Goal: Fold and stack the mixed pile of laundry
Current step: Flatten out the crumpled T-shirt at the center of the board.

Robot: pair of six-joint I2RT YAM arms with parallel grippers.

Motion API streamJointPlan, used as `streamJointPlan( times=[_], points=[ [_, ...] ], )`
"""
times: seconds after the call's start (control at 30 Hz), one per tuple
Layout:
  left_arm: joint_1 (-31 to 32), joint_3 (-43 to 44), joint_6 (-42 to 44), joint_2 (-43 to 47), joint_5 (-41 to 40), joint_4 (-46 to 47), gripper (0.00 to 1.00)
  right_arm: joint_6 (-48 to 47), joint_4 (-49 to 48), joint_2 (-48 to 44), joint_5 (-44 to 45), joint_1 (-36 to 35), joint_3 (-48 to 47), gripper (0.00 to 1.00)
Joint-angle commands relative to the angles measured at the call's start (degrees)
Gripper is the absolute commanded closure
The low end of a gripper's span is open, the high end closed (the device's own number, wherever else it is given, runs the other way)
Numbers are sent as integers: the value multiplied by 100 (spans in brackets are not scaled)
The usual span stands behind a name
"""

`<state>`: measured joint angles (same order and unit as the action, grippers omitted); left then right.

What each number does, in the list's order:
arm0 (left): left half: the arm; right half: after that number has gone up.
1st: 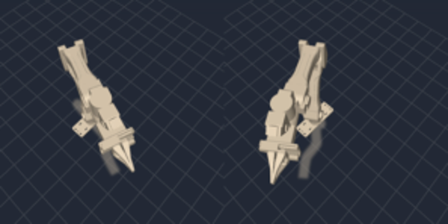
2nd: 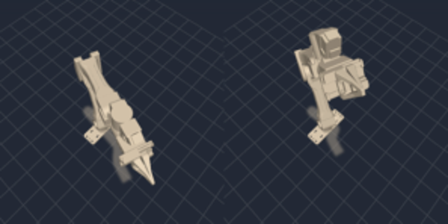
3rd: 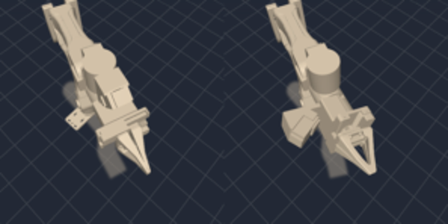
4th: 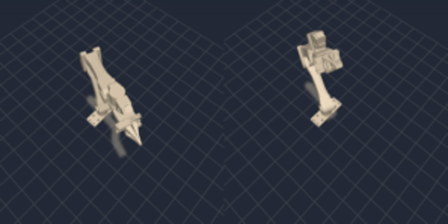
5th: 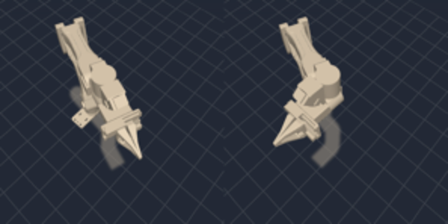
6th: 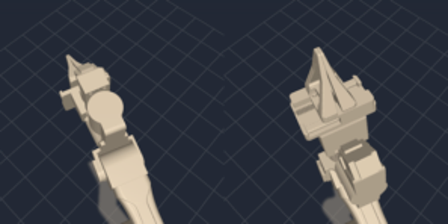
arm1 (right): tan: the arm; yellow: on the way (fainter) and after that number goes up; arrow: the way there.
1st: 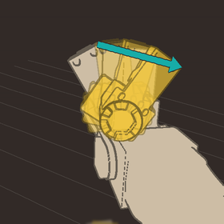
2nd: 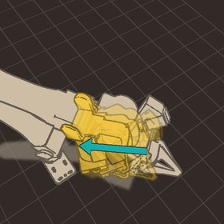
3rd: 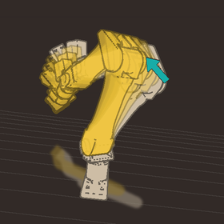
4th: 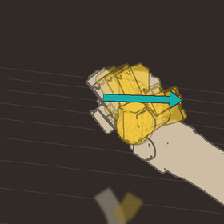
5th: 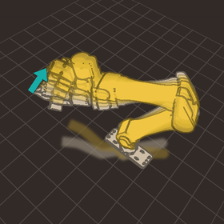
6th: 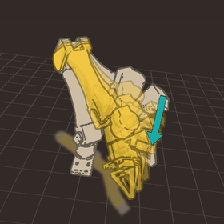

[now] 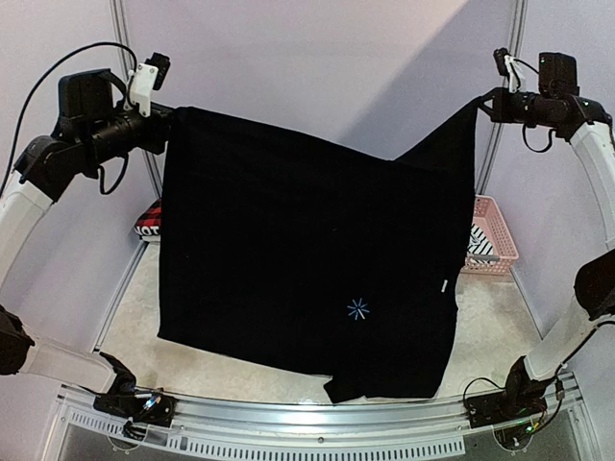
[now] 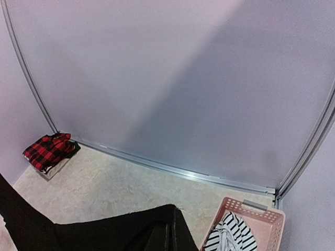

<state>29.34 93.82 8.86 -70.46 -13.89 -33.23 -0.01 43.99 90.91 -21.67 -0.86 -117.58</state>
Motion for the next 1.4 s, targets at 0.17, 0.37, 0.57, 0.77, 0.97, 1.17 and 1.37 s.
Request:
streamJointPlan(
  times=[0.17,0.37,0.57,0.77,0.97,1.17,1.37],
  points=[
    [436,1293,-271,216,468,-995,100,-165,-538,-951,762,1,-892,100],
    [611,1931,90,274,-42,-1196,100,-627,-509,-810,1078,-6,-2013,100],
    [695,2261,636,-151,-1044,-1119,100,-923,-740,-195,1277,4,-2651,100],
    [670,2247,1353,-843,-2377,-653,100,-1189,-847,485,1489,-7,-2665,100],
    [320,2200,1676,-1418,-2883,-79,100,-1430,-1020,1206,1772,-79,-2677,100],
    [112,2924,1504,-1934,-2758,133,100,-1853,-1396,1761,2128,-305,-3190,100],
    [574,3662,1702,-1551,-2708,285,100,-1808,-1763,1291,2094,-318,-3359,100]
  ],
)
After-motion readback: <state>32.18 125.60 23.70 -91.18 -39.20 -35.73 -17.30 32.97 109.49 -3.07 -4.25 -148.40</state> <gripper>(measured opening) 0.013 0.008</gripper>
